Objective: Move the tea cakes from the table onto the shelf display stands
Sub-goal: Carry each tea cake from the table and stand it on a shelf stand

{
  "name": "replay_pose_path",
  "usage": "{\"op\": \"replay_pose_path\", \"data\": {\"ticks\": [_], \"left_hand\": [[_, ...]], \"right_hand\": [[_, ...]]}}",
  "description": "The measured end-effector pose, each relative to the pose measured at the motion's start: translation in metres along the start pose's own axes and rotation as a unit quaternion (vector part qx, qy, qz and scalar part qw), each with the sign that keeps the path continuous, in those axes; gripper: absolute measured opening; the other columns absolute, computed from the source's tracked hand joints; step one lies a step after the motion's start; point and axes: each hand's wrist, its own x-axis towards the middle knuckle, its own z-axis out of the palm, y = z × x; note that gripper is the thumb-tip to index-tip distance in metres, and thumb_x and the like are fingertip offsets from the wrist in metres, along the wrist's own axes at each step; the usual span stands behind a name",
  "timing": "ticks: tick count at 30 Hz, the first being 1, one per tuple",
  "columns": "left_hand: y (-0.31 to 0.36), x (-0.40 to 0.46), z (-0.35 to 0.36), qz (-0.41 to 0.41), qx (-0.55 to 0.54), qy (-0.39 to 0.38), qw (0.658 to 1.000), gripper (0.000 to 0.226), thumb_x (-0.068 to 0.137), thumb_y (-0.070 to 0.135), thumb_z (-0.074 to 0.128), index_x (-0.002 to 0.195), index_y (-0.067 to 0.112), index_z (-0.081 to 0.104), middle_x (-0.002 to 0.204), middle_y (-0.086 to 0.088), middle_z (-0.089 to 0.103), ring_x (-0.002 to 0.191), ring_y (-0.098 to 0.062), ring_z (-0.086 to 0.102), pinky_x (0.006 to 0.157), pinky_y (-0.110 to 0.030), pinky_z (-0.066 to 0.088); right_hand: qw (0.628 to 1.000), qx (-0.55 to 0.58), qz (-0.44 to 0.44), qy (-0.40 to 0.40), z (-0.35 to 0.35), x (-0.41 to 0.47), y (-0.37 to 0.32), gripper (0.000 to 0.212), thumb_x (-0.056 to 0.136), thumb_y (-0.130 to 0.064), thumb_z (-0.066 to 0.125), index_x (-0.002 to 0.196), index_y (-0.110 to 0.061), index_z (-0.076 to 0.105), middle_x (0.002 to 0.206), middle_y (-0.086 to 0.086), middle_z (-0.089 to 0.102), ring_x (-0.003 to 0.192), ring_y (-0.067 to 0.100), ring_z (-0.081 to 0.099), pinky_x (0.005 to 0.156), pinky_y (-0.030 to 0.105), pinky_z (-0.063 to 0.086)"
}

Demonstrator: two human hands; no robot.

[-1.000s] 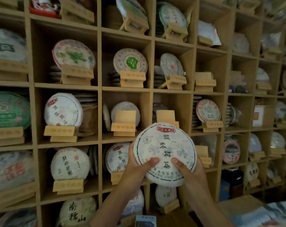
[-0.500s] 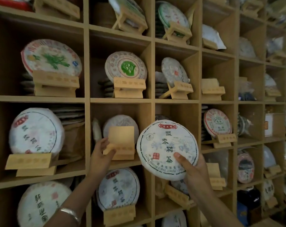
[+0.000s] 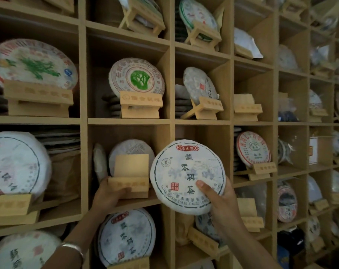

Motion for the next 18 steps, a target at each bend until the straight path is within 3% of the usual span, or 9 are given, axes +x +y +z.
{"op": "replay_pose_path", "data": {"ticks": [3,6,12,18], "left_hand": [[0.001,0.002,-0.005,-0.003,-0.01,-0.048,0.999,0.102,0.068,0.03,0.089,0.15,0.019,0.03,0.136,-0.008,0.054,0.118,-0.027,0.054,0.096,-0.039,0.048],[0.005,-0.001,-0.005,-0.008,-0.014,-0.082,0.997,0.101,0.066,0.03,0.09,0.147,0.021,0.031,0.129,-0.006,0.057,0.11,-0.022,0.055,0.089,-0.034,0.048],[0.008,-0.007,-0.007,-0.03,-0.076,-0.088,0.993,0.069,0.069,0.021,0.088,0.124,0.02,0.048,0.121,-0.006,0.064,0.093,-0.012,0.06,0.071,-0.028,0.049],[0.018,-0.027,-0.011,-0.029,-0.088,-0.125,0.988,0.065,0.066,0.022,0.09,0.118,0.024,0.05,0.118,-0.003,0.064,0.102,-0.017,0.062,0.073,-0.029,0.053]], "right_hand": [[1.0,0.002,0.001,0.0,-0.003,0.0,0.003,0.059,0.082,0.003,0.071,0.135,-0.014,0.052,0.124,0.008,0.069,0.112,0.026,0.068,0.082,0.042,0.061],[1.0,0.008,0.003,0.004,-0.005,0.001,0.008,0.058,0.082,0.004,0.07,0.135,-0.013,0.052,0.125,0.009,0.069,0.112,0.025,0.068,0.082,0.042,0.061],[1.0,-0.001,-0.004,-0.004,-0.011,0.002,0.009,0.059,0.081,-0.002,0.073,0.135,-0.016,0.053,0.126,0.007,0.069,0.115,0.026,0.066,0.091,0.053,0.057],[1.0,-0.001,-0.021,-0.012,-0.014,0.002,-0.003,0.067,0.068,-0.016,0.08,0.13,-0.024,0.056,0.123,0.002,0.071,0.114,0.022,0.067,0.096,0.055,0.053]]}}
